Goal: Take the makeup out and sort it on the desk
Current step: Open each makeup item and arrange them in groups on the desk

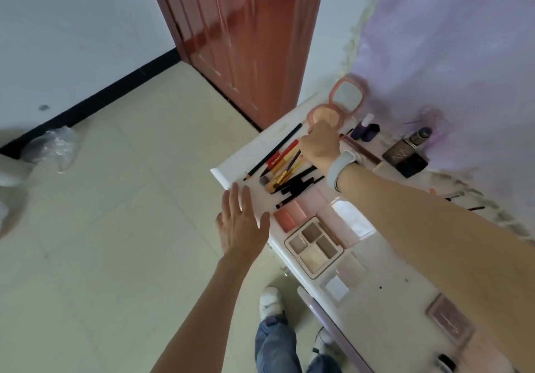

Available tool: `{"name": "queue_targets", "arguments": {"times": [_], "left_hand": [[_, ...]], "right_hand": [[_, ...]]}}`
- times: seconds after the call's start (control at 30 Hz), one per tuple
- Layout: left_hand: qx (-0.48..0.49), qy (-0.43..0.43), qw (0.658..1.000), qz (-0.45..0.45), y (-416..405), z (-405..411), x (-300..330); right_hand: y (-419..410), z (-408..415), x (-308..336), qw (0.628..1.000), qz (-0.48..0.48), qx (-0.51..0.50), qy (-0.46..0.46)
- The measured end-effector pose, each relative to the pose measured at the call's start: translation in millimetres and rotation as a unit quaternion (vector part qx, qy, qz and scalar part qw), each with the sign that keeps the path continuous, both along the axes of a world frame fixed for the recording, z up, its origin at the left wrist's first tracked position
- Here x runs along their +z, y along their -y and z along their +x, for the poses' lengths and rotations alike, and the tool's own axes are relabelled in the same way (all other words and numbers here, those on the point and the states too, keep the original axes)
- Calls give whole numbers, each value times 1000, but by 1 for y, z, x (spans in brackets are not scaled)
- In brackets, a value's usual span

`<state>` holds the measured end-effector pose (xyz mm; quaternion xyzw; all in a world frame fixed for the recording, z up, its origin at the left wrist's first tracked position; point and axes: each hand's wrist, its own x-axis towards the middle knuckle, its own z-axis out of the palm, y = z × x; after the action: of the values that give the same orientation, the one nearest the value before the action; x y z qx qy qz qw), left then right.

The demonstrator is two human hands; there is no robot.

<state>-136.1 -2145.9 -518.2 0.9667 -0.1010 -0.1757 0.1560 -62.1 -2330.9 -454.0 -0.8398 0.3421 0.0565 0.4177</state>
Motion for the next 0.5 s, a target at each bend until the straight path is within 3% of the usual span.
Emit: {"name": "queue_targets", "arguments": {"times": [0.27, 0.37, 0.5], "left_hand": [[10, 29, 999, -10, 2, -3, -9], [-1, 25, 1000, -6, 1, -1, -9], [-3, 25, 1000, -12, 0, -2, -9]], "right_hand": [[5, 15, -5, 986, 123, -108, -12], [8, 16, -6, 994, 74, -76, -34], [7, 14, -1, 989, -107, 53, -86]]}}
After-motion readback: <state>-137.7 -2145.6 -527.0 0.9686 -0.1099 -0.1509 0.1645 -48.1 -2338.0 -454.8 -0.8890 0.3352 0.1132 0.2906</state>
